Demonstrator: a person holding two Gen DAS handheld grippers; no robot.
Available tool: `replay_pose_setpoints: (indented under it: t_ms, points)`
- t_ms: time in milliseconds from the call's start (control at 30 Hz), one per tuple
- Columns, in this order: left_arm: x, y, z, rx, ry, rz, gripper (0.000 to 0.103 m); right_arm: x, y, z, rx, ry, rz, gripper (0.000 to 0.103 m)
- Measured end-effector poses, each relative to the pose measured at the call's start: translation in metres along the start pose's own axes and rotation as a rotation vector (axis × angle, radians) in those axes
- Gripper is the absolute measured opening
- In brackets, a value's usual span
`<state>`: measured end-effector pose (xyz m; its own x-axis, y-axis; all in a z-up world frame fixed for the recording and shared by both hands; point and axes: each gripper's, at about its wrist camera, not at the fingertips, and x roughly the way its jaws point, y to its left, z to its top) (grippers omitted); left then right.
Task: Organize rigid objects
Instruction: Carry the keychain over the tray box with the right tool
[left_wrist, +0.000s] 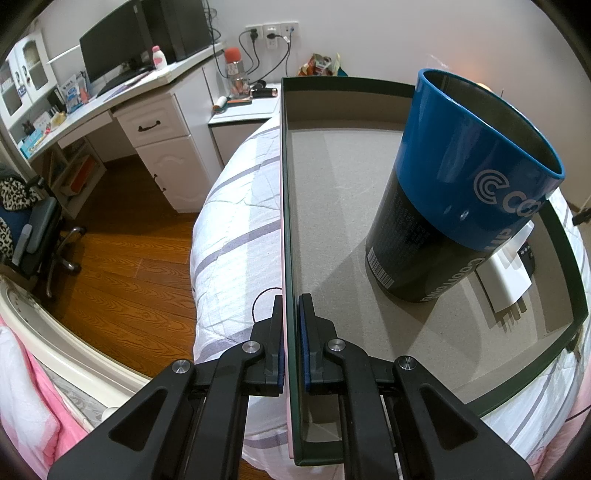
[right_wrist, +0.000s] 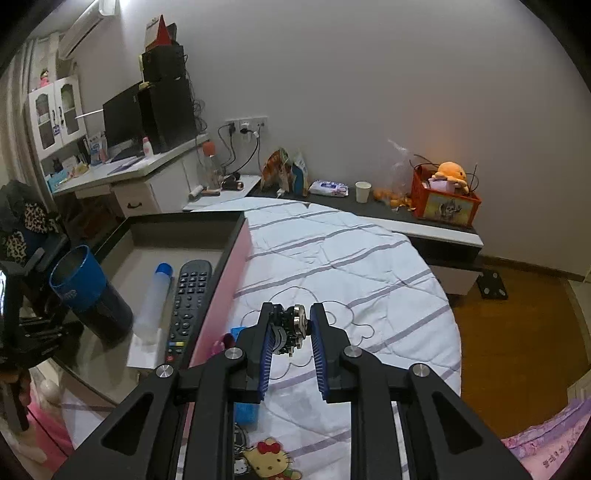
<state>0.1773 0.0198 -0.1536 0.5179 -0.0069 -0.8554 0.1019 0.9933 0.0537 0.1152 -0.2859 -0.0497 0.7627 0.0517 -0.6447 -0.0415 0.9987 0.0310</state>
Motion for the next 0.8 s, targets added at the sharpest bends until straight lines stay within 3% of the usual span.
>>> replay_pose_setpoints:
  t_ms: [800]
  points:
    - [0.0,0.0,0.0,0.0,0.0,0.0,0.006,-0.015,0.065,0.019,-0.121,-0.047,0.066,0.019]
